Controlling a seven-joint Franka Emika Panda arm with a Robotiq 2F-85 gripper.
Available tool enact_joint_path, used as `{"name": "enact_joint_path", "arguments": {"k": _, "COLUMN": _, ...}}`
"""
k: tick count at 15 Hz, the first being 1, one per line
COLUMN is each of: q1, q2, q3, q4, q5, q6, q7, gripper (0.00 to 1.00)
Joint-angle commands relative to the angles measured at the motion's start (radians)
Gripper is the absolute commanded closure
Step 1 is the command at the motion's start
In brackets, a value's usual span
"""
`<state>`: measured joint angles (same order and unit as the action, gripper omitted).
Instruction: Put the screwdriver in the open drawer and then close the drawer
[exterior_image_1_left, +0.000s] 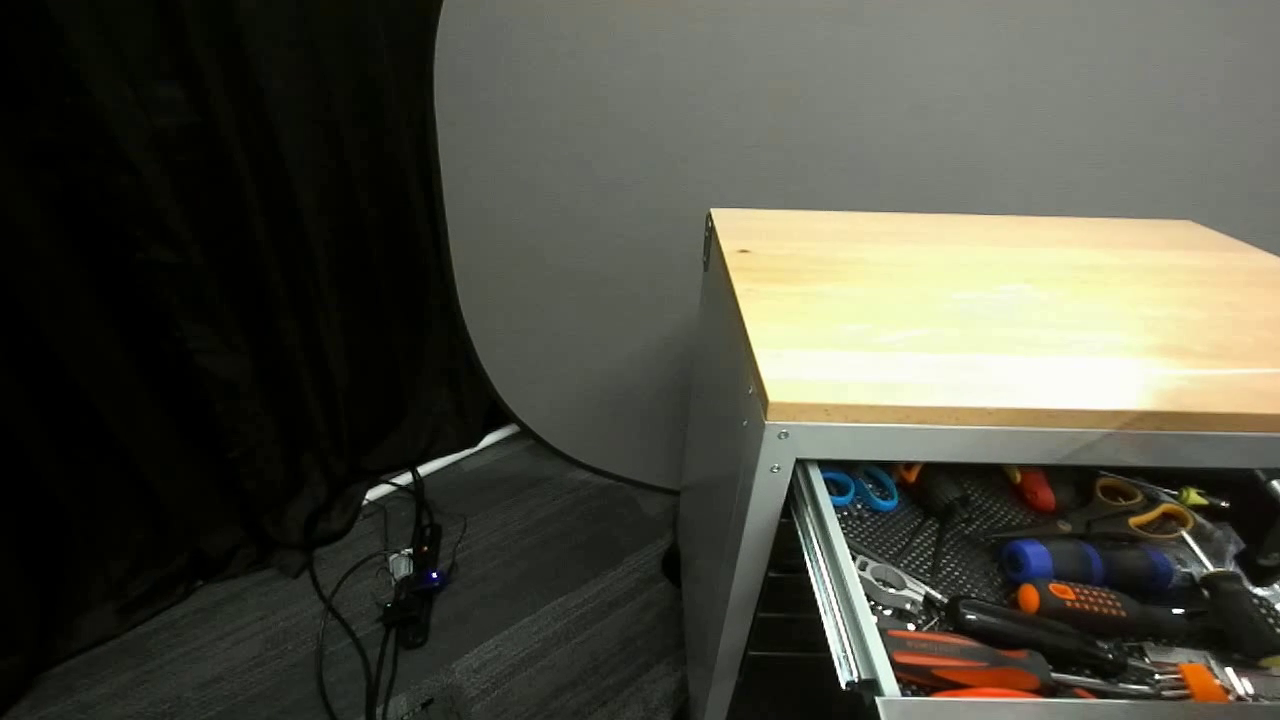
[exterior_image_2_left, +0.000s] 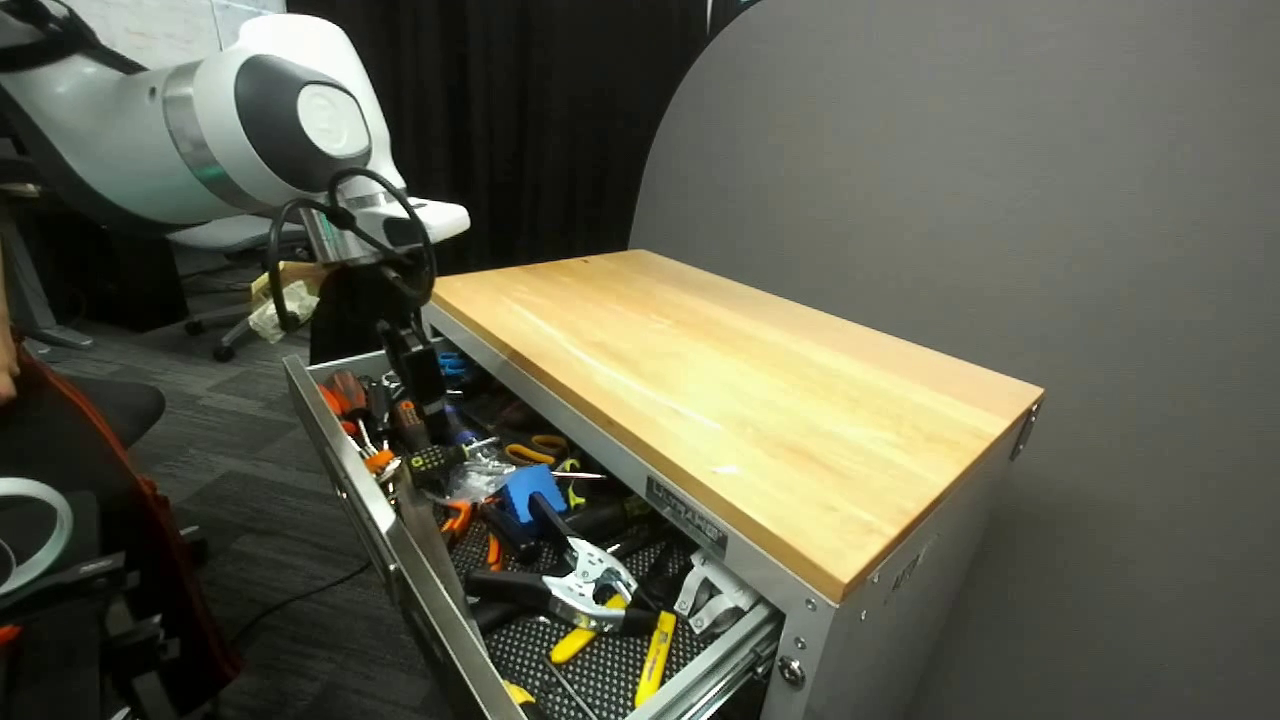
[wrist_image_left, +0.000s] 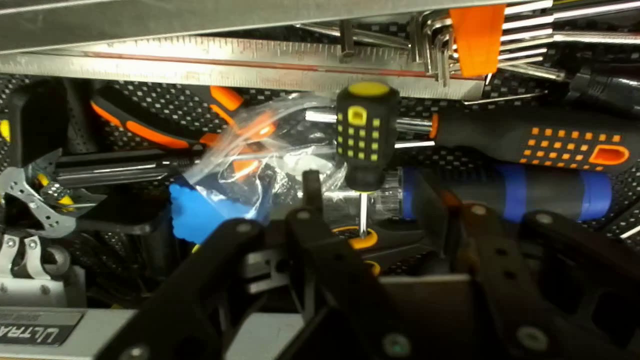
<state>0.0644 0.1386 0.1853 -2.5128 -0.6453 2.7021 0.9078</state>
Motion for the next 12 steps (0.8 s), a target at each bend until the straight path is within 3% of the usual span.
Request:
{"name": "enact_joint_path", "arguments": {"k": 1, "q1": 0.026, "q2": -0.045, "q3": -0.033, "q4": -0.013, "q5": 0.105, "q6": -0.038, "q7": -0.161, "gripper": 0.17}}
{"name": "enact_joint_path", "arguments": {"k": 2, "q1": 0.021, "q2": -0.051, "q3": -0.035, "q4": -0.021, "q5": 0.151, "q6": -0.048, "q7": -0.23, "gripper": 0.08}}
{"name": "enact_joint_path", "arguments": {"k": 3, "q1": -0.029, "q2": -0.053, "q3": 0.015, "q4": -0.018, "q5": 0.217, "q6": -0.13, "q7": -0.318, "gripper": 0.02}}
{"name": "enact_joint_path", "arguments": {"k": 4, "q1": 0.013, "q2": -0.061, "q3": -0.03, "q4": -0.016, "q5": 0.288, "q6": -0.207, "q7": -0.39, "gripper": 0.0}}
{"name": "enact_joint_path", "arguments": {"k": 5, "q1": 0.008, "q2": -0.067, "q3": -0.037, "q4": -0.015, "q5": 0.335, "q6": -0.266, "q7": -0.463, "gripper": 0.0}}
{"name": "enact_joint_path", "arguments": {"k": 10, "q1": 0.026, "q2": -0.041, "q3": -0.078, "q4": 0.014, "q5": 0.291, "q6": -0.561, "q7": -0.587, "gripper": 0.0}}
{"name": "enact_joint_path", "arguments": {"k": 11, "q1": 0.027, "q2": -0.037, "q3": -0.081, "q4": 0.01, "q5": 0.272, "q6": -0.566, "q7": -0.591, "gripper": 0.26}}
{"name": "enact_joint_path", "arguments": {"k": 12, "q1": 0.029, "q2": -0.032, "q3": -0.084, "q4": 0.007, "q5": 0.255, "q6": -0.559, "q7": -0.575, "gripper": 0.26}}
